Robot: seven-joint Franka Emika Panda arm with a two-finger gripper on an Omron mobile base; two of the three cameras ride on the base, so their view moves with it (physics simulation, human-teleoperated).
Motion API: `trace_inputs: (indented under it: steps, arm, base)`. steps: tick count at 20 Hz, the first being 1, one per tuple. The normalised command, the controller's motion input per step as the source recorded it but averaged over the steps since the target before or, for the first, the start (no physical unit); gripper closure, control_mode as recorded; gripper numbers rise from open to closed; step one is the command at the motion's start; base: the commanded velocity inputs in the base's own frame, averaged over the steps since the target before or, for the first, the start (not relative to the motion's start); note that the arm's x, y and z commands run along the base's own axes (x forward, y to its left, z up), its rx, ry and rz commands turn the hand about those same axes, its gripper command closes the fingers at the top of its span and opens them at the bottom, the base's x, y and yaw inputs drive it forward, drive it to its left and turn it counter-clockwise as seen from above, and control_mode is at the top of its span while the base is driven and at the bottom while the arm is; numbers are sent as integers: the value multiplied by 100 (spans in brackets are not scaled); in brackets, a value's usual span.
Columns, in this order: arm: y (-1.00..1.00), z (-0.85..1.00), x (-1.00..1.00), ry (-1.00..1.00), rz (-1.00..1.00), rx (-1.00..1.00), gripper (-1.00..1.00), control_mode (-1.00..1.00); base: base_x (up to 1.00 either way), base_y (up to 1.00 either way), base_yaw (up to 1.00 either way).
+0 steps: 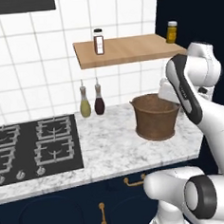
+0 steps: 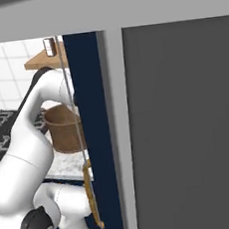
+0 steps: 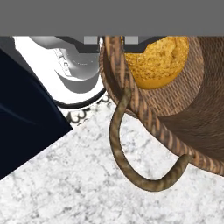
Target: Open the cabinet, pick up the bread from the cabinet and place it in the basket. Then move the basket to the dining counter.
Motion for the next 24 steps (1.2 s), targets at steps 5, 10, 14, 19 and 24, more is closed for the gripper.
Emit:
trace_inputs:
  steps: [5, 10, 14, 19, 24]
  arm:
    - [0, 0, 0, 0, 0, 0, 100, 100]
    - [0, 0, 0, 0, 0, 0, 100, 100]
    - [0, 0, 0, 0, 0, 0, 100, 100]
    - [0, 0, 0, 0, 0, 0, 100, 100]
    - [0, 0, 0, 0, 0, 0, 100, 100]
  base:
    - [-41, 24, 17]
    - [-21, 70, 85]
    - [-28, 56, 98]
    - [-19, 35, 100]
    - [-6, 36, 97]
